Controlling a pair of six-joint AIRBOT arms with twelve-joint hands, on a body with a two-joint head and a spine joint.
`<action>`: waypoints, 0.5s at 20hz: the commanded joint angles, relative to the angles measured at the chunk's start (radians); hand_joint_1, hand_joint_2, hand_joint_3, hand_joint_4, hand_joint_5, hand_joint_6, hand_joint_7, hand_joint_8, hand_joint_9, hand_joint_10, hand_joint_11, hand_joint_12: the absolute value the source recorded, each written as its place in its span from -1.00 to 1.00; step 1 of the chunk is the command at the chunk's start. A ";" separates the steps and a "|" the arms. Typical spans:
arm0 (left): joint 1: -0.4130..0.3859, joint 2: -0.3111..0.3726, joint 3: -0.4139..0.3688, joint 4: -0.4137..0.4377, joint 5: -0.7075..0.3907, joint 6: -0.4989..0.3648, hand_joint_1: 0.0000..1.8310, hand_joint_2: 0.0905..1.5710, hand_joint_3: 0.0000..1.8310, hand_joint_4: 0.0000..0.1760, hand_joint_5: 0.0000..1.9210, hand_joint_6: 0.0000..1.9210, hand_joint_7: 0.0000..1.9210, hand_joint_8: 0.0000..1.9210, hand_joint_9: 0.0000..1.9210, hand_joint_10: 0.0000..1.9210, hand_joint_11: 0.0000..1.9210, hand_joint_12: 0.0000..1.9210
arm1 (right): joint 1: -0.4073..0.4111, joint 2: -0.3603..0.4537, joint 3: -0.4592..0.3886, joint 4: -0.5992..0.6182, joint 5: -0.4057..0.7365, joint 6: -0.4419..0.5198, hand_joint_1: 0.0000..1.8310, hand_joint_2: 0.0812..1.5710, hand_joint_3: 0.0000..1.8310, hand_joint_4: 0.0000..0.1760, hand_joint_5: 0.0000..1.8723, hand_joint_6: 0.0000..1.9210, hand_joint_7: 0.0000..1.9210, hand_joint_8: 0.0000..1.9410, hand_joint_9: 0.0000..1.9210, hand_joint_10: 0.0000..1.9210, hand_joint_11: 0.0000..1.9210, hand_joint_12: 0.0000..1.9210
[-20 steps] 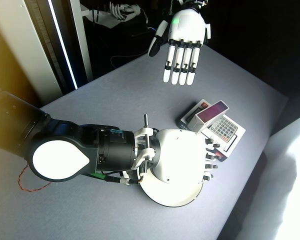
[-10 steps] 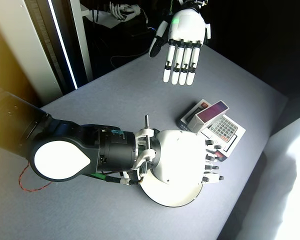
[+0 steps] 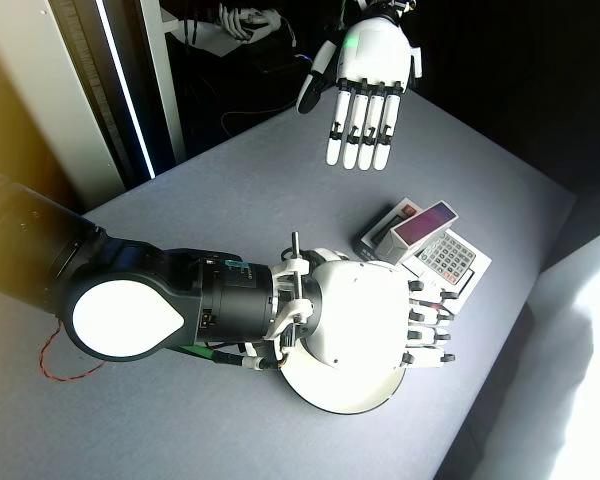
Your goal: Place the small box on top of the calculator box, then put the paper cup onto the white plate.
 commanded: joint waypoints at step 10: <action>-0.029 0.006 -0.007 -0.022 -0.059 -0.006 -0.80 0.47 -1.00 -1.00 -0.96 -1.00 -0.92 -0.99 -0.94 -0.99 -0.99 -0.98 | 0.044 0.062 -0.040 -0.052 0.143 0.092 -0.30 -0.03 -1.00 -1.00 -1.00 -1.00 -0.97 -1.00 -0.95 -1.00 -1.00 -0.58</action>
